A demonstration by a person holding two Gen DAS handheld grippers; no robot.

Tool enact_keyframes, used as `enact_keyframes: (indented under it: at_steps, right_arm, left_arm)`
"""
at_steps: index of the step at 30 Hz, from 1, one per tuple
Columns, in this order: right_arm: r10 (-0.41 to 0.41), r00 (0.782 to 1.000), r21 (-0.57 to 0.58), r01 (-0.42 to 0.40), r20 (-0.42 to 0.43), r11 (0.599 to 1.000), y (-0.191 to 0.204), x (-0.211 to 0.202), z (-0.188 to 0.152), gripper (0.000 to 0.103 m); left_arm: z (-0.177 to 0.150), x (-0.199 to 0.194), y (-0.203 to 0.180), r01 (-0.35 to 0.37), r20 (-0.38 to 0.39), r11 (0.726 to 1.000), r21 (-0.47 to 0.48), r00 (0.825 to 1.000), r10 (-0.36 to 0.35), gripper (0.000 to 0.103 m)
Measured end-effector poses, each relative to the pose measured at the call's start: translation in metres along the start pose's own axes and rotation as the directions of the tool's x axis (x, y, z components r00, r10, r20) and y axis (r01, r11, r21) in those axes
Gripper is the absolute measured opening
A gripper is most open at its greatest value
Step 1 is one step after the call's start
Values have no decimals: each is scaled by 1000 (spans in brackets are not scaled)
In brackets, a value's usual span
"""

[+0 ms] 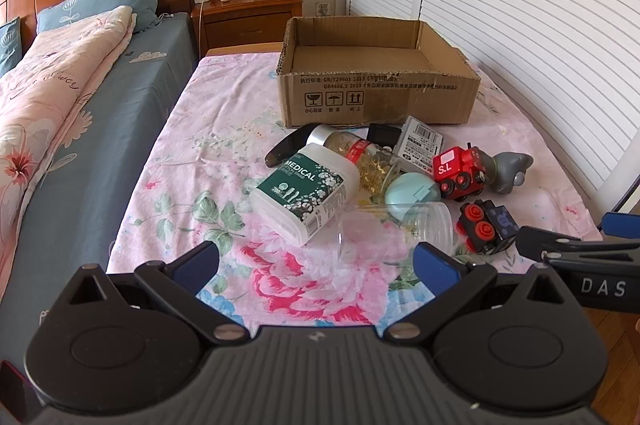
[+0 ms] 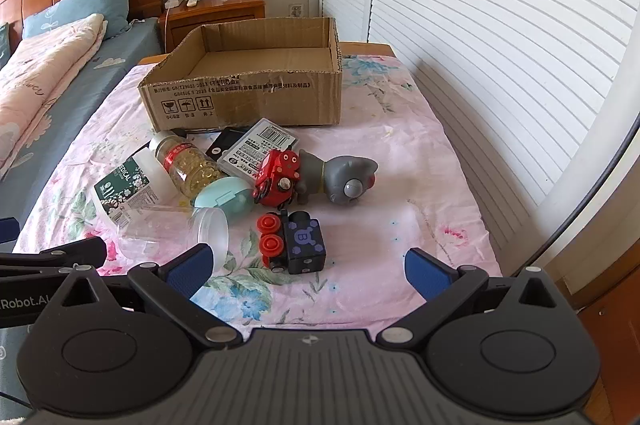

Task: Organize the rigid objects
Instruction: 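Move the right tool toward the blue block while the left tool approaches the clear jar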

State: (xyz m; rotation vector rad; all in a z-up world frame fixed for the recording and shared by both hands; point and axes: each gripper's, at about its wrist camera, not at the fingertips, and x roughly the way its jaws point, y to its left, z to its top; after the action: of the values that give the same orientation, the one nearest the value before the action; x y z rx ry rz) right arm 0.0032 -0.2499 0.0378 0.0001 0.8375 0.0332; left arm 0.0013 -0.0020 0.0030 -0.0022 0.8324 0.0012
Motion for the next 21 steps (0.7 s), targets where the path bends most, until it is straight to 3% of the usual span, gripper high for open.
enact_keyframes:
  at_steps: [21]
  right_arm:
    - [-26, 999, -24, 26, 23, 999, 4, -1, 5, 103]
  left_arm:
    - [4, 0, 2, 19, 18, 1000, 5, 1000, -19, 102]
